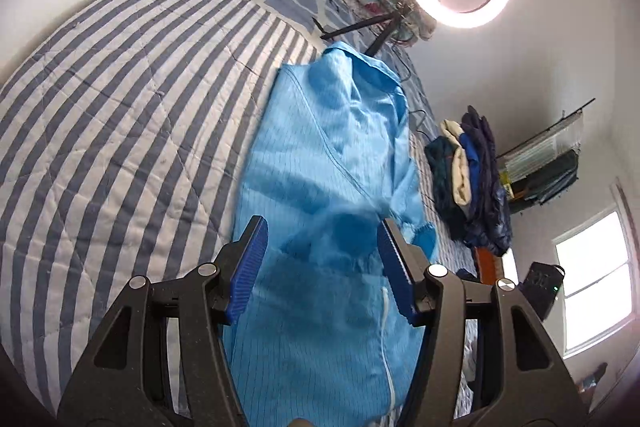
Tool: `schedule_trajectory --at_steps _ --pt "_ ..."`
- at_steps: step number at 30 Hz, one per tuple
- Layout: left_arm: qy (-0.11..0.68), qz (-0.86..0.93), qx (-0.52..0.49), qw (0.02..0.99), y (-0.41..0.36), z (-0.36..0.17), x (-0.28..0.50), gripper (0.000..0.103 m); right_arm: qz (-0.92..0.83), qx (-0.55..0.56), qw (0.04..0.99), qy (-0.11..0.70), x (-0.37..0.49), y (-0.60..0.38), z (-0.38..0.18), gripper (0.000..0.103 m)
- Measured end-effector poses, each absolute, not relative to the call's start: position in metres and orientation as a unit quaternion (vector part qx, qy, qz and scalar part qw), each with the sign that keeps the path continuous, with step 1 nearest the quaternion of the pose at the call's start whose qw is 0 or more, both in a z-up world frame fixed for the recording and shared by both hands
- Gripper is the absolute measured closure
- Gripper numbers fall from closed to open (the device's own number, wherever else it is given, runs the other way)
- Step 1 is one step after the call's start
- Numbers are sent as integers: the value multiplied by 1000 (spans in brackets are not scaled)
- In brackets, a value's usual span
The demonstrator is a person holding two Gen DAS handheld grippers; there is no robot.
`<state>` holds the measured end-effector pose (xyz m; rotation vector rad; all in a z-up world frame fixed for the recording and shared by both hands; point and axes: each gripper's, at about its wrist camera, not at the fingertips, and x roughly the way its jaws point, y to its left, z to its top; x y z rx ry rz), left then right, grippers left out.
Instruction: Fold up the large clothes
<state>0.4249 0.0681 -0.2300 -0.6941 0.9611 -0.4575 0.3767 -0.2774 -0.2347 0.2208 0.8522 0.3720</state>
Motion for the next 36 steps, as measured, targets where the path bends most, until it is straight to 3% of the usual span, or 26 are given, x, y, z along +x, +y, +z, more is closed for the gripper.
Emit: schedule_trajectory --at_steps 6,11,15,18,21,25,30,36 --pt "495 -202 -261 804 51 -241 410 45 172 76 879 438 360 -283 -237 58" --pt "533 -187 -304 767 67 -270 400 45 169 98 861 469 331 -297 -245 41" --pt "516 -205 -349 755 77 -284 377 45 183 147 849 474 301 -312 -255 41" --pt "500 -186 -307 788 65 -278 367 45 176 161 861 449 284 -311 -256 44" --pt "468 -203 -253 822 37 -253 363 45 160 76 885 431 275 -282 -248 59" --pt "455 -216 -212 837 1 -235 393 45 165 -4 895 415 285 -244 -240 60" --pt "483 -146 -203 839 -10 -256 444 45 156 -1 884 440 314 -234 -259 59" --pt "490 -91 -162 851 2 -274 435 49 145 -6 874 463 322 -237 -289 65"
